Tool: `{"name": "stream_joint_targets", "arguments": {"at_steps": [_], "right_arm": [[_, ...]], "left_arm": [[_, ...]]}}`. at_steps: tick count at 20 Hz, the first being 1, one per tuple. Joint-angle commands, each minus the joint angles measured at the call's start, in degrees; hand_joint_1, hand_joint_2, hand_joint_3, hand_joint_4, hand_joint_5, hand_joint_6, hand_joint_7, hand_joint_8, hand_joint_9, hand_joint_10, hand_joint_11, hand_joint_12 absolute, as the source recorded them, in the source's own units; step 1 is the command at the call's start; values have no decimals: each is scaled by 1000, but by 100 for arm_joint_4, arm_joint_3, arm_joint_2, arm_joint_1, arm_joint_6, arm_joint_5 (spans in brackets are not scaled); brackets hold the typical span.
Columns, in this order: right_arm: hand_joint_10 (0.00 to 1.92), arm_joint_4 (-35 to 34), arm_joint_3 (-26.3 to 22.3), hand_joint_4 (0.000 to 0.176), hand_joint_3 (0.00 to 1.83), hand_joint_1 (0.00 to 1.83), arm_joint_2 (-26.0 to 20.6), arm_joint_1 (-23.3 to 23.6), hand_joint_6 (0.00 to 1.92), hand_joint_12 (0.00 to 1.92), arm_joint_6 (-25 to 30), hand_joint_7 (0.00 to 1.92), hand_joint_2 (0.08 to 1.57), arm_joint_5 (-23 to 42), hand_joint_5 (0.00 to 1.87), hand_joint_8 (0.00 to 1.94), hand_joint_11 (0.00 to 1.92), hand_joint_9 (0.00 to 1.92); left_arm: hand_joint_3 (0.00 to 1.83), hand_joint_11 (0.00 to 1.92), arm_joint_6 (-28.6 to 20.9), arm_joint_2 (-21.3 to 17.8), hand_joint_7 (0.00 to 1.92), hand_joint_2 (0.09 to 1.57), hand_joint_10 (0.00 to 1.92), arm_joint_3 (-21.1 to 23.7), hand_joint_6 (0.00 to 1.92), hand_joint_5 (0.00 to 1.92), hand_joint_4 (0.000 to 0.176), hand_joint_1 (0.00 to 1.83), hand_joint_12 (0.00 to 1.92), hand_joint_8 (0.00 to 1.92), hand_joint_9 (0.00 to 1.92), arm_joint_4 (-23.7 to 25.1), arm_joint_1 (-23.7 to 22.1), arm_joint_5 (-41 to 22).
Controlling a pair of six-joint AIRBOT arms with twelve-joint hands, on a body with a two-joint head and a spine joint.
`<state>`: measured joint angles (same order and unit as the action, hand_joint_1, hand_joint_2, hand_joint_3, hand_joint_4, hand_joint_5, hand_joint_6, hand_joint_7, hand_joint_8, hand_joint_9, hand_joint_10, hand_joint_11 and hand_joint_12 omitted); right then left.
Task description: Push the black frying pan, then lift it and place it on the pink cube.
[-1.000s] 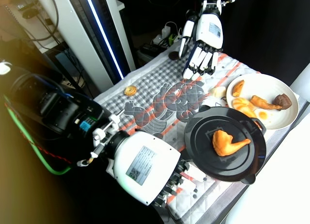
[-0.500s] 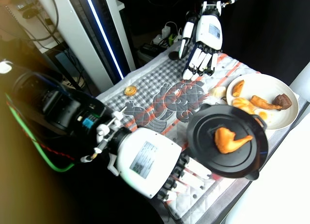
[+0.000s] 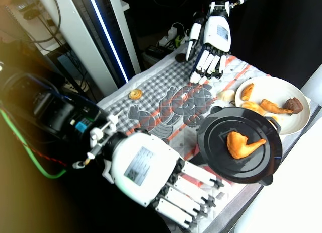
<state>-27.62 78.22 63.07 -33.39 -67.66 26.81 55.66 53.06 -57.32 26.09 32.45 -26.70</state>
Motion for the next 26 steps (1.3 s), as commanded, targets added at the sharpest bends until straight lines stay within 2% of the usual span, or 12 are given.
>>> {"name": "stream_joint_targets", "arguments": {"at_steps": [1, 3, 4, 8, 9, 12, 15, 18, 20, 21, 25, 26], "right_arm": [[257, 90, -61, 143, 0, 829, -36, 50, 19, 1058, -88, 0, 1280, 715, 0, 42, 0, 0], [26, 92, -283, 175, 0, 691, -223, 48, 0, 1198, -198, 0, 1269, 830, 0, 1, 0, 0], [4, 99, -405, 154, 0, 697, -320, 37, 0, 1131, -244, 0, 1238, 916, 0, 0, 0, 0], [0, 382, -1053, 158, 0, 601, -938, -105, 0, 19, -247, 0, 1150, 1402, 0, 0, 0, 0], [0, 484, -1277, 129, 2, 603, -1142, -173, 0, 3, -247, 0, 1162, 1589, 0, 0, 0, 0], [0, 690, -1831, 140, 0, 626, -1652, -416, 0, 0, -245, 0, 1156, 2113, 0, 0, 0, 0], [0, 815, -2193, 103, 13, 611, -1985, -639, 0, 0, -243, 0, 1190, 2506, 0, 0, 0, 0], [0, 902, -2561, 108, 4, 624, -2332, -955, 0, 0, -227, 0, 1178, 2979, 0, 0, 0, 0], [0, 966, -2799, 68, 0, 564, -2571, -1235, 0, 0, -131, 0, 1169, 3372, 0, 0, 0, 0], [0, 978, -2915, 105, 0, 563, -2687, -1481, 0, 0, 20, 0, 1152, 3699, 0, 0, 0, 0], [0, 955, -3076, 120, 0, 579, -2895, -2230, 0, 0, 600, 0, 1153, 4604, 0, 0, 0, 0], [0, 920, -3118, 128, 0, 579, -2933, -2421, 0, 0, 717, 0, 1129, 4859, 0, 0, 0, 0]], "left_arm": [[1, 0, -31, -41, 649, 1431, 280, 0, 2, 492, 0, 529, 1318, 2, 499, -145, -31, -633], [0, 0, -31, -64, 661, 1424, 283, 11, 8, 509, 0, 545, 1327, 6, 514, -175, -10, -648], [0, 0, -31, -73, 657, 1426, 274, 15, 7, 507, 0, 537, 1312, 4, 514, -188, -1, -657], [2, 0, -31, -161, 659, 1439, 265, 75, 3, 500, 0, 508, 1306, 10, 519, -207, 25, -702], [2, 0, -31, -212, 648, 1440, 259, 107, 1, 496, 0, 494, 1283, 4, 502, -207, 27, -713], [0, 0, -31, -326, 639, 1438, 240, 170, 1, 495, 0, 565, 1245, 1, 495, -207, 30, -736], [0, 0, -30, -418, 651, 1441, 237, 215, 3, 501, 0, 558, 1246, 4, 508, -207, 30, -785], [2, 0, 68, -522, 607, 1438, 207, 276, 4, 478, 0, 510, 1220, 2, 469, -309, 29, -910], [3, 0, 296, -638, 487, 1437, 147, 350, 3, 456, 24, 418, 1222, 1, 379, -547, 42, -1064], [0, 0, 381, -693, 419, 1427, 116, 359, 1, 445, 42, 400, 1242, 0, 332, -690, 46, -1164], [0, 0, 721, -862, 250, 1345, 43, 402, 3, 300, 14, 494, 1338, 2, 240, -1164, 72, -1498], [0, 0, 785, -927, 217, 1328, 25, 426, 0, 176, 50, 501, 1227, 4, 210, -1293, 99, -1640]]}}
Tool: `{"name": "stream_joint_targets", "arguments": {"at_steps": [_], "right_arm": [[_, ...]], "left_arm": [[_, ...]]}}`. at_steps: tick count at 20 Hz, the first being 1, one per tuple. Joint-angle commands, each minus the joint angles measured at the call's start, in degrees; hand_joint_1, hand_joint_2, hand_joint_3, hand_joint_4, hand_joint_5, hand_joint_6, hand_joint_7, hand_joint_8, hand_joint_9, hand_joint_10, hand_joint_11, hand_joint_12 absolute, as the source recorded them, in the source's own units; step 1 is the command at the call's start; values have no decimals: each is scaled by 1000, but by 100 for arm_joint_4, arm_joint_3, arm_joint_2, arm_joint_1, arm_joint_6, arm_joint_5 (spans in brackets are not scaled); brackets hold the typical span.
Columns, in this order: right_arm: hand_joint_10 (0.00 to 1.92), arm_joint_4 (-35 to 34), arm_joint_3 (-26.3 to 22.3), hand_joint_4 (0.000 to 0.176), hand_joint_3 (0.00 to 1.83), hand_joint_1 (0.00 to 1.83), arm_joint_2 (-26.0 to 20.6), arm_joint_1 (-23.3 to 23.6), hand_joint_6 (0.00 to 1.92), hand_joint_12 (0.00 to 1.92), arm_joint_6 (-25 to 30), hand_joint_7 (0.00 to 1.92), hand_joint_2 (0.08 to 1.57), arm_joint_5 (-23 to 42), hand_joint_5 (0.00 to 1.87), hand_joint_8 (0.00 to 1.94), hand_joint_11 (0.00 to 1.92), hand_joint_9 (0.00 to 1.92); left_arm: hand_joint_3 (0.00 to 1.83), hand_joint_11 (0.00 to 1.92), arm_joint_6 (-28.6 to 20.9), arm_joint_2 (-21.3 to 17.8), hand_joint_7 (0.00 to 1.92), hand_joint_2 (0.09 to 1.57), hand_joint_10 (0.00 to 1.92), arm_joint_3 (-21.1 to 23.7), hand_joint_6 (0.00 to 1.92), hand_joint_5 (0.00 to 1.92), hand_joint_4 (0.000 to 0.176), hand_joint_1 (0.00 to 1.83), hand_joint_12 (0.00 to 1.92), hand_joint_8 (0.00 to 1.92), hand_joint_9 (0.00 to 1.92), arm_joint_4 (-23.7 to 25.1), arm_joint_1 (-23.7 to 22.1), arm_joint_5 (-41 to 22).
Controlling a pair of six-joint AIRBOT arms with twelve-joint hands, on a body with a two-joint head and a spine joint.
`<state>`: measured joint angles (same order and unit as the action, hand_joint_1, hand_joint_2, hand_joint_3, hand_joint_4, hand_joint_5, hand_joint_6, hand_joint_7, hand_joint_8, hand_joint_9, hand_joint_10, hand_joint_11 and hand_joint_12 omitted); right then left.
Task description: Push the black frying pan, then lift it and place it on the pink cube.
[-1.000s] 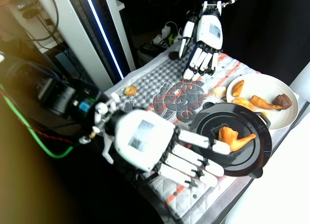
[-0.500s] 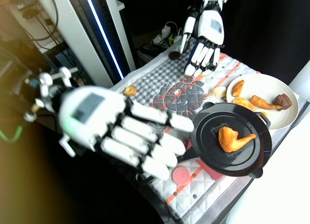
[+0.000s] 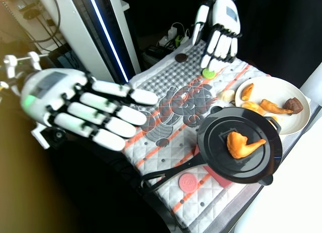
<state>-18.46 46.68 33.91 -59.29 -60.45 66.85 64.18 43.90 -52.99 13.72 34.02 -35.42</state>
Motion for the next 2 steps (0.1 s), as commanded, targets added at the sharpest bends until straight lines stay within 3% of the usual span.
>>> {"name": "stream_joint_targets", "arguments": {"at_steps": [1, 2], "right_arm": [[0, -64, -45, 131, 0, 609, -69, -44, 0, 0, 55, 0, 1122, 1152, 0, 0, 0, 0], [0, -113, -110, 132, 0, 625, -110, -182, 0, 6, 58, 0, 1134, 1377, 0, 0, 14, 0]], "left_arm": [[0, 0, 61, -108, 97, 1319, 4, 39, 0, 36, 54, 389, 1077, 0, 85, -259, 8, -992], [0, 0, 201, -183, 19, 1296, 0, 89, 0, 6, 24, 334, 952, 0, 16, -436, 69, -1179]]}}
